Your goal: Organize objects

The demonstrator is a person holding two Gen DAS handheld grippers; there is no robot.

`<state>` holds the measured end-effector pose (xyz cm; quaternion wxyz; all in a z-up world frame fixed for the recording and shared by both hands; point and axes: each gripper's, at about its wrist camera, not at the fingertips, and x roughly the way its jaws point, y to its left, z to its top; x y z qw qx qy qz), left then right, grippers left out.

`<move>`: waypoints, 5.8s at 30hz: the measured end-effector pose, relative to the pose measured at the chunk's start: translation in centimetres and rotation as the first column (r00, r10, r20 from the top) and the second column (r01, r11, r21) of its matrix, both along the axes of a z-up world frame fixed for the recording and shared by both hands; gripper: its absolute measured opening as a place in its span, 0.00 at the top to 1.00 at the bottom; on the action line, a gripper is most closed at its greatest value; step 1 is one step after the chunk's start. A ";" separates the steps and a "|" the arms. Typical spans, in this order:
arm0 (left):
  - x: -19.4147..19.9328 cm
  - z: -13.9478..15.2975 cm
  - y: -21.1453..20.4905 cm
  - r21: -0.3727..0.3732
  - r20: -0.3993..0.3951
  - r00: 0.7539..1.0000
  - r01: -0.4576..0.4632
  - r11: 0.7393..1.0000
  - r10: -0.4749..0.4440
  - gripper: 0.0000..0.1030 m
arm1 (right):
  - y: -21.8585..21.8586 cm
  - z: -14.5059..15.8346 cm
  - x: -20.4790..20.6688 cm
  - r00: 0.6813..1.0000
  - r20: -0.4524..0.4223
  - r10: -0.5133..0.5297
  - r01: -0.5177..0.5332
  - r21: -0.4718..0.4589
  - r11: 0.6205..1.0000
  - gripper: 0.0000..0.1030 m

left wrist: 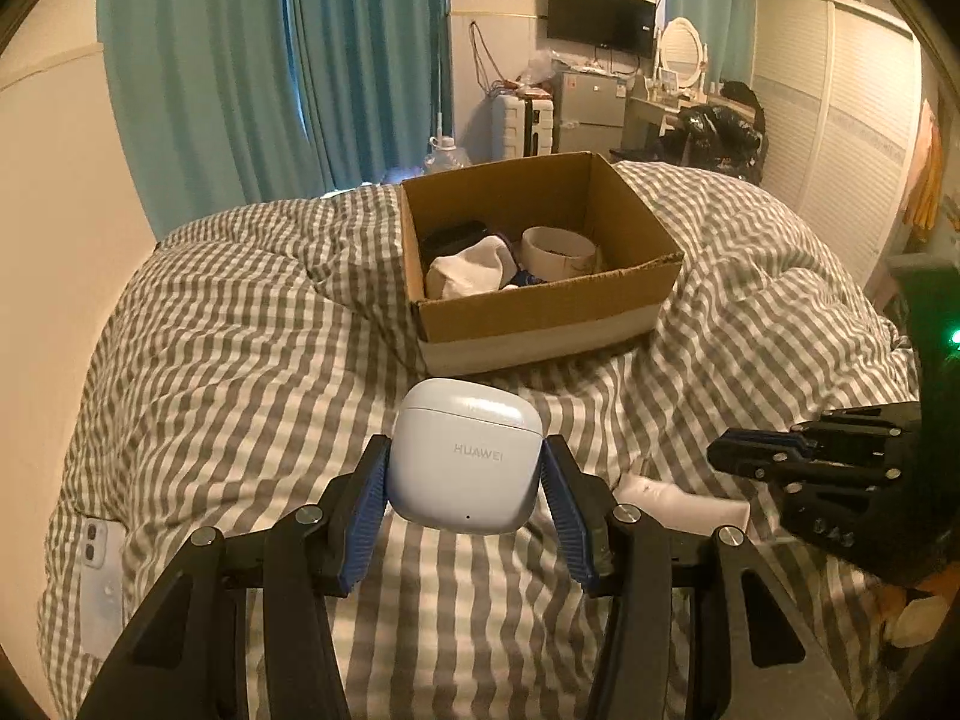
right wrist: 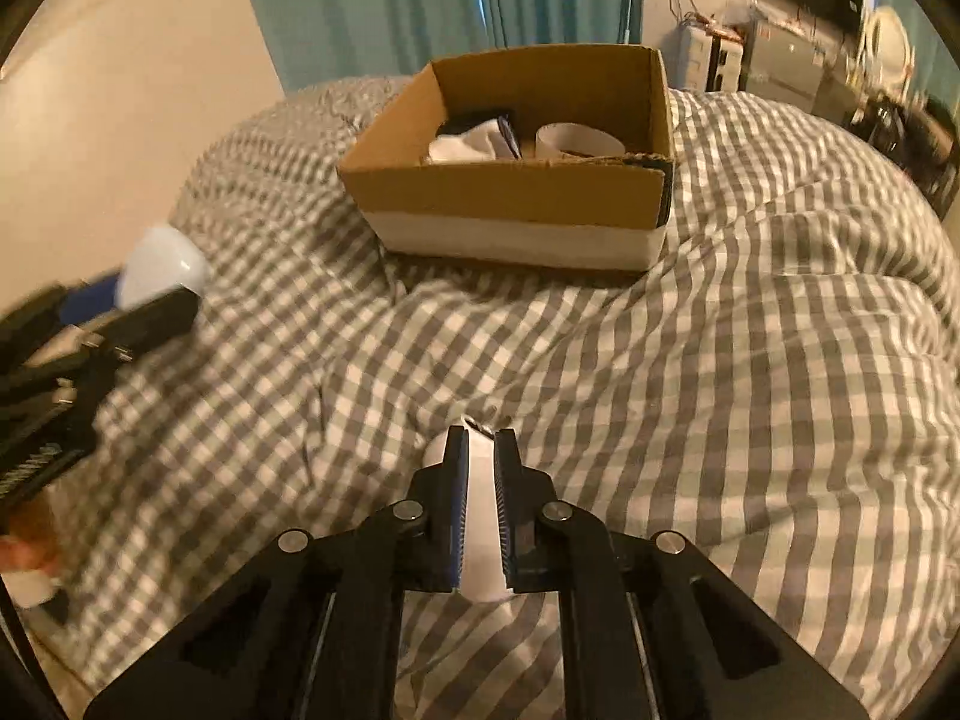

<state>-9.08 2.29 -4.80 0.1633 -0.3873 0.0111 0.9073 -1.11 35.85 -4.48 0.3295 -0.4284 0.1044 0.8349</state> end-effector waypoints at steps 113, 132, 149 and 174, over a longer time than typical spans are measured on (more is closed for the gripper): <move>-9.6 14.2 1.8 -0.033 -0.241 0.965 -0.113 0.993 0.101 0.00 | -0.9 21.6 -4.6 0.970 -0.241 -0.039 0.141 0.426 0.893 0.10; -1.1 9.3 -0.3 0.028 -0.357 0.918 -0.171 0.985 0.170 0.00 | -6.1 12.2 0.8 0.966 -0.259 -0.015 0.170 0.589 0.790 0.01; 1.5 4.2 -0.7 0.015 -0.338 0.923 -0.192 0.981 0.185 0.00 | -7.0 8.6 1.3 0.962 -0.272 0.002 0.153 0.547 0.823 0.01; 2.6 5.5 -1.1 0.022 -0.339 0.923 -0.188 0.982 0.184 0.00 | -8.0 9.3 2.5 0.942 -0.335 0.010 0.185 0.544 0.818 0.01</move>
